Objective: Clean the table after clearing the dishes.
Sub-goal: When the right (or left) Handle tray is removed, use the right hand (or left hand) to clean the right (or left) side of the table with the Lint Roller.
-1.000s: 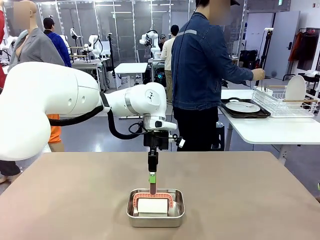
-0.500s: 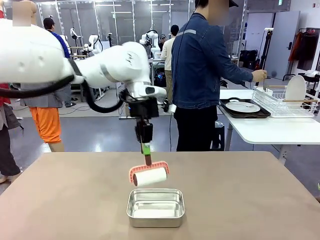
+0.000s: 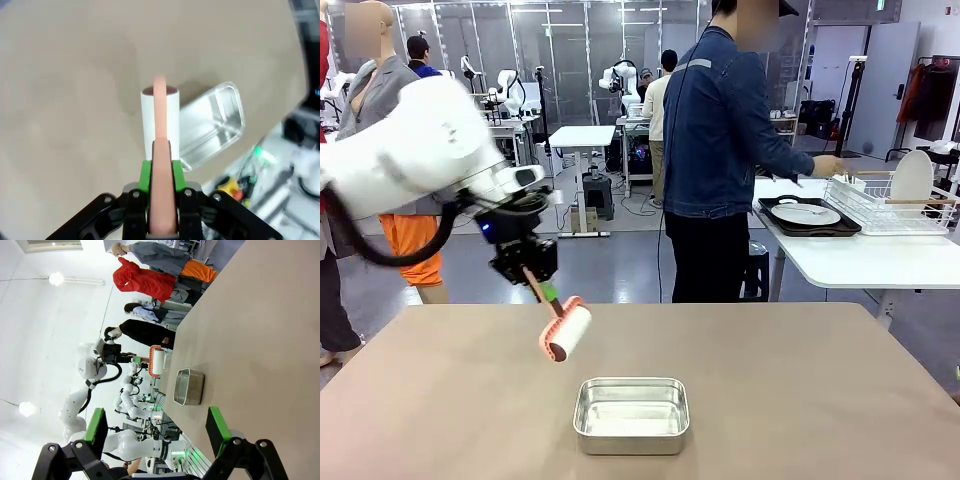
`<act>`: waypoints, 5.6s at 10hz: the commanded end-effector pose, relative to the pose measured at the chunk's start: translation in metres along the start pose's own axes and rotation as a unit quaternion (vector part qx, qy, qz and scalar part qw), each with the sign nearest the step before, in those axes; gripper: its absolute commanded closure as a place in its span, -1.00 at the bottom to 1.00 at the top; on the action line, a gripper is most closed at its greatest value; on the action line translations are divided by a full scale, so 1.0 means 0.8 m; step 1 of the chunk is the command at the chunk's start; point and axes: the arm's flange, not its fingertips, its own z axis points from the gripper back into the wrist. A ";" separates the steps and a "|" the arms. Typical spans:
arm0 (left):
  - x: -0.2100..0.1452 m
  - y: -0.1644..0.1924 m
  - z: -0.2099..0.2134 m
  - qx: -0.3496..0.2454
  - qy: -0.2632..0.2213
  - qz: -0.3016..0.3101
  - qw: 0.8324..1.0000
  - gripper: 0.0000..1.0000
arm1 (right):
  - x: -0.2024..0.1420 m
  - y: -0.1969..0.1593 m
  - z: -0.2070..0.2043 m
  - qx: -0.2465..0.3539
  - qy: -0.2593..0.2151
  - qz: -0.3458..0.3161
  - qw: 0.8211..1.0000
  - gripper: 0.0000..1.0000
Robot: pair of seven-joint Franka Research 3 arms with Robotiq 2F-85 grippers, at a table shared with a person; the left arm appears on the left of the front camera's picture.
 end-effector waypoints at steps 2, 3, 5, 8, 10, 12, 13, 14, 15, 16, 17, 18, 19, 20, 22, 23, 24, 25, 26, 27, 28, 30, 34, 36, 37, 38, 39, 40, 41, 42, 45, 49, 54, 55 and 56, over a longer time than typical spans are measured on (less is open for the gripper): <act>-0.041 0.014 -0.019 0.042 -0.094 0.034 0.994 1.00 | -0.003 0.003 0.000 0.003 -0.001 0.002 1.000 -1.00; -0.019 0.025 -0.005 0.000 -0.043 0.041 0.998 1.00 | -0.003 0.003 0.000 0.003 -0.001 0.002 1.000 -1.00; -0.019 0.025 -0.005 0.000 -0.043 0.041 0.998 1.00 | -0.003 0.003 0.000 0.003 -0.001 0.002 1.000 -1.00; -0.019 0.025 -0.005 0.000 -0.043 0.041 0.998 1.00 | -0.003 0.003 0.000 0.003 -0.001 0.002 1.000 -1.00; -0.011 0.048 -0.011 -0.061 -0.031 0.054 0.996 0.59 | -0.003 0.003 0.000 0.003 -0.001 0.002 1.000 -1.00; -0.017 0.085 -0.023 -0.096 -0.046 0.088 0.990 0.59 | -0.003 0.003 0.000 0.003 -0.001 0.002 1.000 -1.00; -0.021 0.102 -0.031 -0.108 -0.043 0.096 0.989 0.59 | -0.003 0.003 0.000 0.003 -0.001 0.002 1.000 -1.00; -0.022 0.125 -0.044 -0.129 -0.033 0.107 0.985 0.59 | -0.003 0.003 0.000 0.003 -0.001 0.002 1.000 -1.00; -0.021 0.145 -0.054 -0.154 -0.024 0.118 0.981 0.59 | -0.003 0.003 0.000 0.003 -0.001 0.002 1.000 -1.00; -0.025 0.164 -0.065 -0.169 -0.034 0.118 0.978 0.59 | -0.003 0.003 0.000 0.003 -0.001 0.002 1.000 -1.00; -0.031 0.182 -0.076 -0.192 -0.044 0.108 0.974 0.59 | -0.003 0.003 0.000 0.003 -0.001 0.002 1.000 -1.00; -0.035 0.201 -0.092 -0.212 -0.052 0.109 0.970 0.59 | -0.003 0.003 0.000 0.003 -0.001 0.002 1.000 -1.00; -0.034 0.215 -0.104 -0.227 -0.059 0.115 0.965 0.59 | -0.003 0.003 0.000 0.003 -0.001 0.002 1.000 -1.00; -0.031 0.222 -0.116 -0.236 -0.060 0.118 0.963 0.59 | -0.003 0.003 0.000 0.003 -0.001 0.002 1.000 -1.00; -0.025 0.230 -0.136 -0.253 -0.056 0.126 0.958 0.59 | -0.003 0.003 0.000 0.003 -0.001 0.002 1.000 -1.00; -0.021 0.235 -0.148 -0.261 -0.059 0.133 0.954 0.59 | -0.003 0.003 0.000 0.003 -0.001 0.002 1.000 -1.00; -0.020 0.242 -0.153 -0.264 -0.058 0.133 0.953 0.59 | -0.003 0.003 0.000 0.003 -0.001 0.002 1.000 -1.00; -0.025 0.249 -0.156 -0.261 -0.062 0.130 0.954 0.59 | -0.003 0.003 0.000 0.003 -0.001 0.002 1.000 -1.00; -0.033 0.262 -0.156 -0.251 -0.066 0.142 0.955 0.59 | -0.003 0.003 0.000 0.003 -0.001 0.002 1.000 -1.00; -0.046 0.277 -0.156 -0.247 -0.069 0.152 0.954 0.59 | -0.003 0.003 0.000 0.003 -0.001 0.002 1.000 -1.00; -0.058 0.293 -0.157 -0.236 -0.068 0.151 0.957 0.59 | -0.003 0.003 0.000 0.003 -0.001 0.002 1.000 -1.00; -0.088 0.336 -0.154 -0.204 -0.055 0.151 0.966 0.59 | -0.003 0.003 0.000 0.003 -0.001 0.002 1.000 -1.00; -0.153 0.411 -0.094 -0.150 -0.061 0.185 0.969 0.59 | -0.003 0.003 0.000 0.003 -0.001 0.002 1.000 -1.00; -0.187 0.432 -0.053 -0.109 -0.050 0.205 0.971 0.59 | -0.003 0.003 0.000 0.003 -0.001 0.002 1.000 -1.00; -0.199 0.434 -0.036 -0.087 -0.053 0.212 0.972 0.59 | -0.003 0.003 0.000 0.003 -0.001 0.002 1.000 -1.00; -0.207 0.432 -0.018 -0.066 -0.046 0.219 0.972 0.59 | -0.003 0.003 0.000 0.003 -0.001 0.002 1.000 -1.00; -0.211 0.429 -0.004 -0.041 -0.040 0.226 0.973 0.59 | -0.003 0.003 0.000 0.003 -0.001 0.002 1.000 -1.00; -0.210 0.423 0.010 -0.020 -0.033 0.228 0.973 0.59 | -0.003 0.003 0.000 0.003 -0.001 0.002 1.000 -1.00; -0.210 0.414 0.022 -0.004 -0.037 0.226 0.974 0.59 | -0.003 0.003 0.000 0.003 -0.001 0.002 1.000 -1.00; -0.206 0.402 0.035 0.009 -0.036 0.219 0.975 0.59 | -0.003 0.003 0.000 0.003 -0.001 0.002 1.000 -1.00; -0.193 0.351 0.079 0.045 -0.034 0.181 0.982 0.59 | -0.003 0.003 0.000 0.003 -0.001 0.002 1.000 -1.00; -0.188 0.279 0.132 0.093 -0.036 0.161 0.982 0.59 | -0.003 0.003 0.000 0.003 -0.001 0.002 1.000 -1.00; -0.180 0.292 0.126 0.077 -0.042 0.151 0.985 0.59 | -0.003 0.003 0.000 0.003 -0.001 0.002 1.000 -1.00; -0.180 0.292 0.126 0.077 -0.042 0.151 0.985 0.59 | -0.003 0.003 0.000 0.003 -0.001 0.002 1.000 -1.00; -0.180 0.292 0.126 0.077 -0.042 0.151 0.985 0.59 | -0.003 0.003 0.000 0.003 -0.001 0.002 1.000 -1.00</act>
